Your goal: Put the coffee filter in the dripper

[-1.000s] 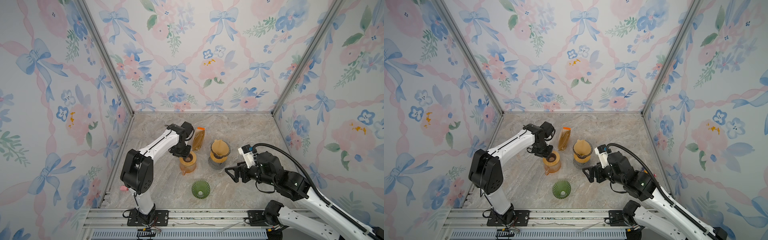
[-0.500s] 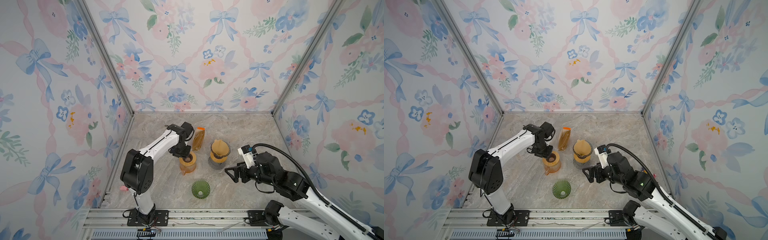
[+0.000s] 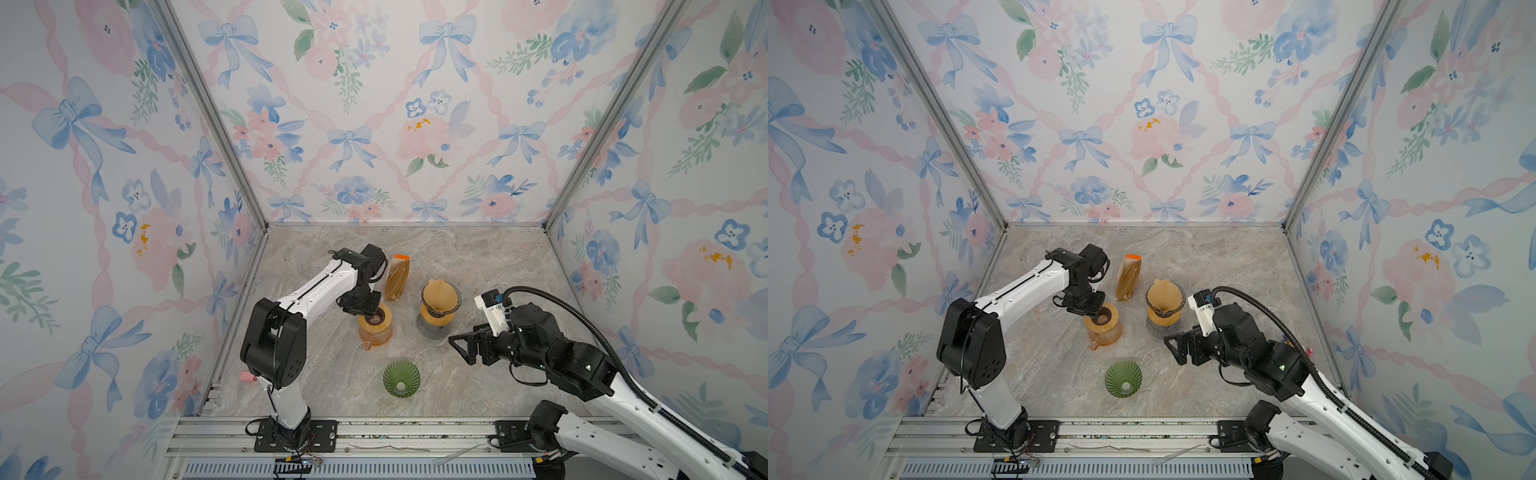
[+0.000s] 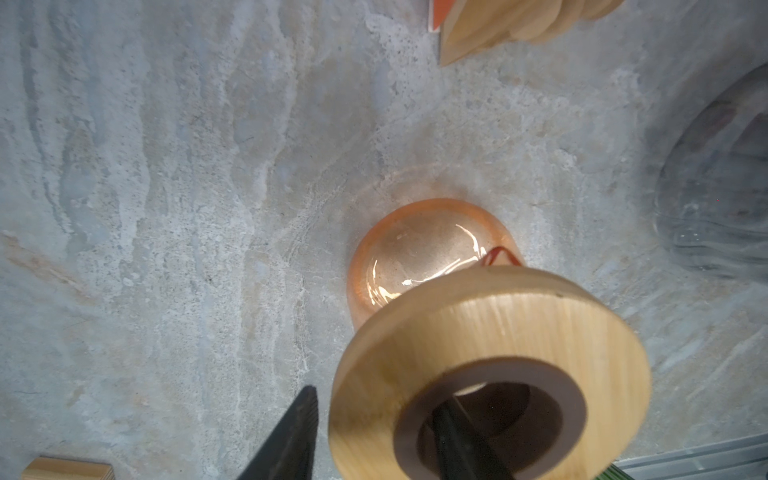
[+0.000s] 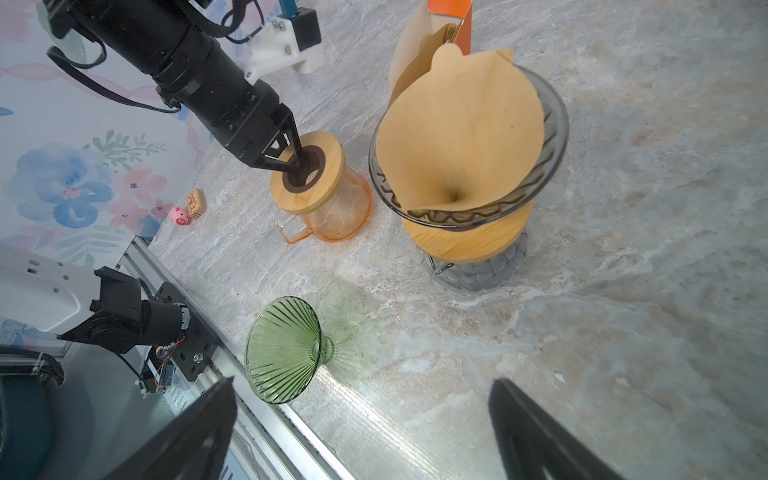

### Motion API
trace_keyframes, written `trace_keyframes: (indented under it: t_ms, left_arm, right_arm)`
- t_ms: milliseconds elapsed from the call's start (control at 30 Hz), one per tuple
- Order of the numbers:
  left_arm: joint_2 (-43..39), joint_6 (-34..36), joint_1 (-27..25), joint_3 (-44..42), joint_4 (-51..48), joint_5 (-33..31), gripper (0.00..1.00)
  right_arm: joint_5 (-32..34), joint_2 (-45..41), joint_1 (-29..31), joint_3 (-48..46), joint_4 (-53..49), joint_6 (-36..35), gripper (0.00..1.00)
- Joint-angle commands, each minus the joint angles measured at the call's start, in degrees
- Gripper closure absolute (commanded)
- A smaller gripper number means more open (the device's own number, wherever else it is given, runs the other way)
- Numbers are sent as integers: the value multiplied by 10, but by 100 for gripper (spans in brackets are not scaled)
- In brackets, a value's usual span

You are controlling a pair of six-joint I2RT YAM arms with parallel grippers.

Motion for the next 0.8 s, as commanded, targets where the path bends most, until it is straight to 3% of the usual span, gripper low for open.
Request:
trace_keyframes:
  t_ms: [0,167,433,767]
  left_arm:
    - [-19,-4,4,6,-9,7,44]
    - [-40,-19,9,15,-6,10,37]
    - [-130,-58,9,-6,24,35,35]
    - [-341,-119,-25,-217,219,113,32]
  right_arm:
    - [-4,3,-4,5,4,1,4]
    - [-2,1,-3,12,-6,0,4]
    - [9,-12,-3,12,-23,12,4]
    - [88,0,45,22,-54,74,4]
